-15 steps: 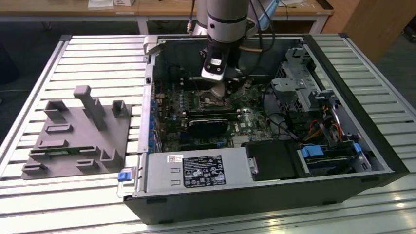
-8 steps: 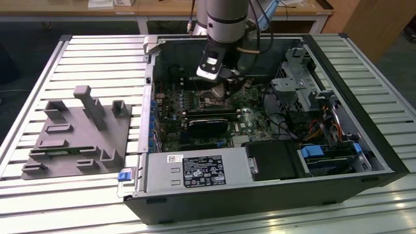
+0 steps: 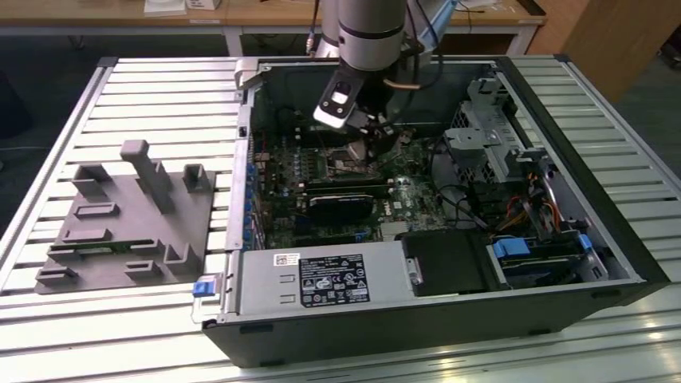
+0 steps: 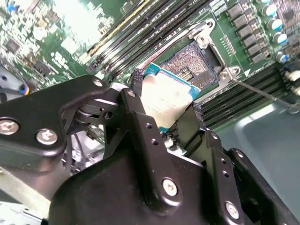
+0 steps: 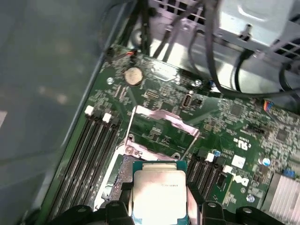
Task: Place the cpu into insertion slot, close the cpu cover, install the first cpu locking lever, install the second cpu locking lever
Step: 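Place the cpu into insertion slot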
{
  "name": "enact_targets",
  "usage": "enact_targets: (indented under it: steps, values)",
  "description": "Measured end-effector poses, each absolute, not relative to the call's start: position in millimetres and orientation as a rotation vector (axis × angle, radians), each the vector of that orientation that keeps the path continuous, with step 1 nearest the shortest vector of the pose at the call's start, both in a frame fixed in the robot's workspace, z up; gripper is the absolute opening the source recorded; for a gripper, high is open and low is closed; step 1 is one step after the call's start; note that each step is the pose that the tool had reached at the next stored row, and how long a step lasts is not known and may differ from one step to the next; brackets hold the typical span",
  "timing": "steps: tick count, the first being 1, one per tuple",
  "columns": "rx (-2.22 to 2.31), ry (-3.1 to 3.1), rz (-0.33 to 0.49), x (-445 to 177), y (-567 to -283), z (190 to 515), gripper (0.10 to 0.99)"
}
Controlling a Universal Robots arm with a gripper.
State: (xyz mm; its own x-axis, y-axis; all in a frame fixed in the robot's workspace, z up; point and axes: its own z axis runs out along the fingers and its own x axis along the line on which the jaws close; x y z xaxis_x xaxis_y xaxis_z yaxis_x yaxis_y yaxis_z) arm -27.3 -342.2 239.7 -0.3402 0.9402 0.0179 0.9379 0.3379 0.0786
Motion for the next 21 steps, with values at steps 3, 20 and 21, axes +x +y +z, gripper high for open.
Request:
enact_targets:
  steps: [3,20,21]
  values:
    - [1.853,2.494,0.115,-27.3,-342.2,239.4,0.541]
    - [2.206,2.172,0.104,-27.3,-342.2,237.3,0.541]
    - [2.213,2.165,0.104,-27.4,-342.2,237.3,0.541]
